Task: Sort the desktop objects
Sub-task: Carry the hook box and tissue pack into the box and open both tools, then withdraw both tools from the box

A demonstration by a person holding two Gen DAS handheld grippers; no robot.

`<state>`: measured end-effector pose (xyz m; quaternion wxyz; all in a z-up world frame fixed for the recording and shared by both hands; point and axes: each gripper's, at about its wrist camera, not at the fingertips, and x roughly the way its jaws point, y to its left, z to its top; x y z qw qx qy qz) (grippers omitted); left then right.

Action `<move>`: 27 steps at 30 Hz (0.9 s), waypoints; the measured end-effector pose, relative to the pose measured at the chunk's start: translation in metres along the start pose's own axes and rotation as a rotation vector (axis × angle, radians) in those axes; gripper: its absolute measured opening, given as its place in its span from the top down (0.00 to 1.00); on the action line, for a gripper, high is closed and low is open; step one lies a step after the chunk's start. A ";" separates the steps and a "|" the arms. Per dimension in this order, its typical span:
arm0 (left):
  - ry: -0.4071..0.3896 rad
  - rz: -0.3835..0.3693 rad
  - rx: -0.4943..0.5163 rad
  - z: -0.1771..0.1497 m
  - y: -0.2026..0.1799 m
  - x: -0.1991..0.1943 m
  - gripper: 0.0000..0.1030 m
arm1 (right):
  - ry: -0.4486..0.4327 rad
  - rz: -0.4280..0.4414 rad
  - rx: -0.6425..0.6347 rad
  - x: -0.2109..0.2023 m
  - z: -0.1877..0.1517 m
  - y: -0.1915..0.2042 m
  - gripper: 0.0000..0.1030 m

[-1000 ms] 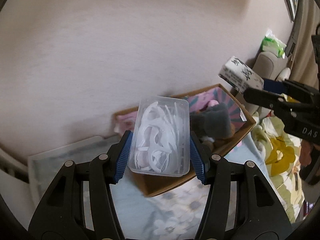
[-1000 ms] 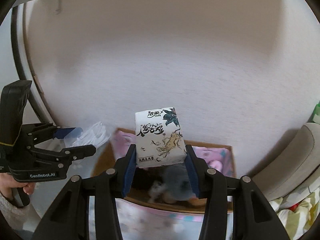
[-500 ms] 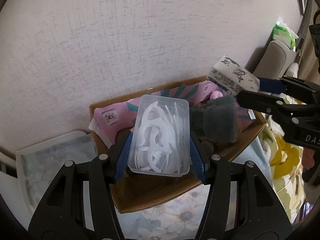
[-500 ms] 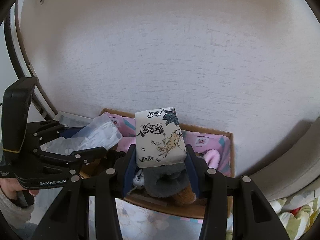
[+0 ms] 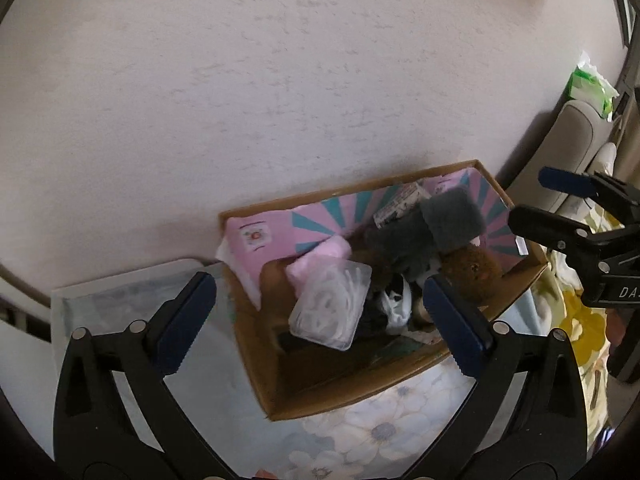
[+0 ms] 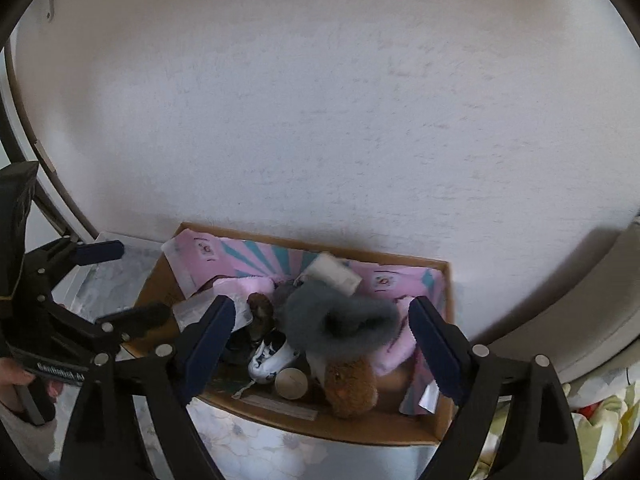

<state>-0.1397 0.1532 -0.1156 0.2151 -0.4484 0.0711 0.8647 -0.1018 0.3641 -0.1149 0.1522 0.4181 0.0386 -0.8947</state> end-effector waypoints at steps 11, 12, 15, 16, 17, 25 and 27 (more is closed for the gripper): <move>-0.036 0.014 -0.034 -0.009 0.011 -0.042 0.00 | -0.021 -0.017 0.067 -0.014 0.001 0.006 0.15; -0.035 0.025 -0.036 -0.009 0.011 -0.041 0.00 | -0.031 -0.026 0.065 -0.016 0.001 0.008 0.13; -0.036 0.029 -0.044 -0.012 0.019 -0.047 0.00 | -0.055 -0.051 0.067 -0.025 0.000 0.015 0.01; -0.044 0.024 -0.051 -0.013 0.022 -0.051 0.00 | -0.064 -0.055 0.069 -0.029 -0.001 0.018 0.01; -0.054 0.020 -0.060 -0.015 0.025 -0.057 0.00 | -0.070 -0.059 0.070 -0.031 -0.001 0.021 0.01; -0.151 0.027 -0.119 -0.031 0.053 -0.115 0.00 | -0.078 -0.092 0.100 -0.053 -0.004 0.055 0.01; -0.163 0.026 -0.144 -0.037 0.059 -0.127 0.00 | -0.081 -0.104 0.094 -0.059 -0.004 0.068 0.01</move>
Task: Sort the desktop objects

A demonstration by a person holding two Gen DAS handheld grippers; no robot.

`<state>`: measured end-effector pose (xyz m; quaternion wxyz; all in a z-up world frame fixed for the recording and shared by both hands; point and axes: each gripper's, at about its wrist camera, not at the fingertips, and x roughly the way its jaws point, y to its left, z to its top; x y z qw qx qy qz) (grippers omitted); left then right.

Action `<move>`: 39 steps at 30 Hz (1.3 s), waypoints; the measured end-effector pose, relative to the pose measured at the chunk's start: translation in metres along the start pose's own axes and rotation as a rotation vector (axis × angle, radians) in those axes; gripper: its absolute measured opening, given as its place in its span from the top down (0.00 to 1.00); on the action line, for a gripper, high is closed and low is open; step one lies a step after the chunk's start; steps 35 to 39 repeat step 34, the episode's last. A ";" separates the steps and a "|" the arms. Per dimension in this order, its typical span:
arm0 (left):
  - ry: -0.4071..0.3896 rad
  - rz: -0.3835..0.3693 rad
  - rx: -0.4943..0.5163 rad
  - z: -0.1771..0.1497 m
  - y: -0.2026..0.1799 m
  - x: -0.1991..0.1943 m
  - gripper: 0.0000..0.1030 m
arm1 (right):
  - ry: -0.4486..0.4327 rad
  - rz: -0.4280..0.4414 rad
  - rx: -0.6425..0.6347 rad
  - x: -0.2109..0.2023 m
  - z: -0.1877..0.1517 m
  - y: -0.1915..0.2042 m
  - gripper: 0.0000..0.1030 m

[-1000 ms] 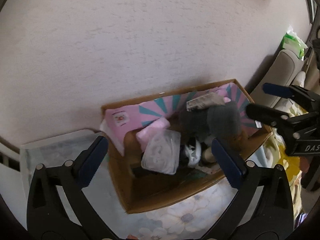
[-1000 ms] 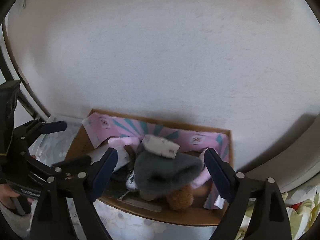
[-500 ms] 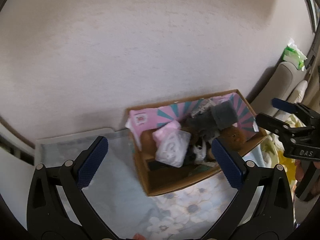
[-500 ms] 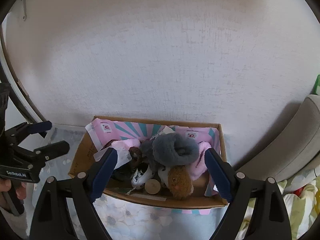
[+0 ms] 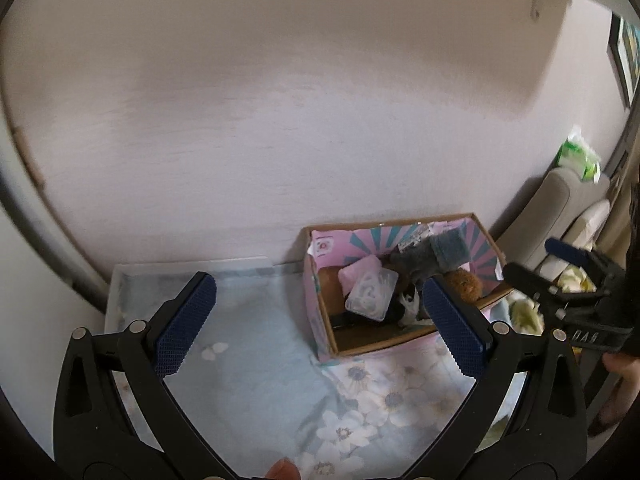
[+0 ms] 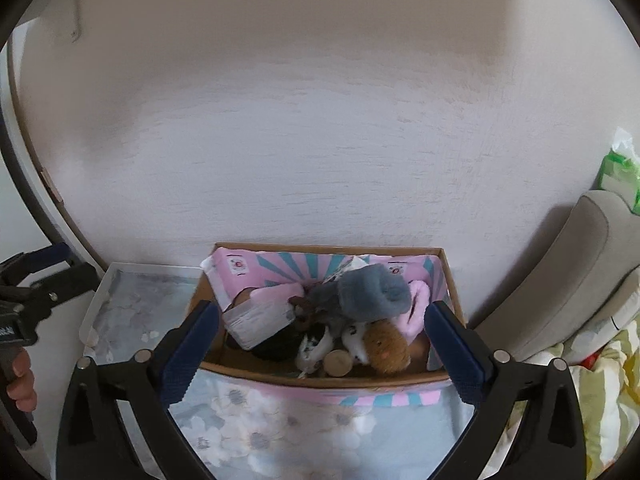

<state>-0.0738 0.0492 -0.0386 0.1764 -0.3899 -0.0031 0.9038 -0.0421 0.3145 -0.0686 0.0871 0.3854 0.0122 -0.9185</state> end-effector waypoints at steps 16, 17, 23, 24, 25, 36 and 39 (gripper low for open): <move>0.022 0.140 -0.107 -0.057 0.027 -0.044 0.00 | 0.054 -0.048 -0.070 -0.030 -0.039 0.067 0.01; 0.030 0.139 -0.105 -0.059 0.028 -0.042 0.00 | 0.056 -0.049 -0.072 -0.029 -0.041 0.068 0.01; 0.063 0.144 -0.098 -0.063 0.031 -0.036 0.00 | 0.078 -0.039 -0.047 -0.024 -0.047 0.069 0.01; 0.065 0.147 -0.094 -0.063 0.031 -0.036 0.00 | 0.079 -0.040 -0.046 -0.024 -0.048 0.070 0.01; 0.068 0.147 -0.091 -0.063 0.031 -0.036 0.00 | 0.080 -0.044 -0.043 -0.023 -0.048 0.070 0.01; 0.082 0.147 -0.081 -0.064 0.030 -0.031 0.00 | 0.109 -0.044 -0.025 -0.018 -0.052 0.071 0.01; 0.082 0.147 -0.081 -0.064 0.030 -0.031 0.00 | 0.109 -0.044 -0.025 -0.018 -0.052 0.071 0.01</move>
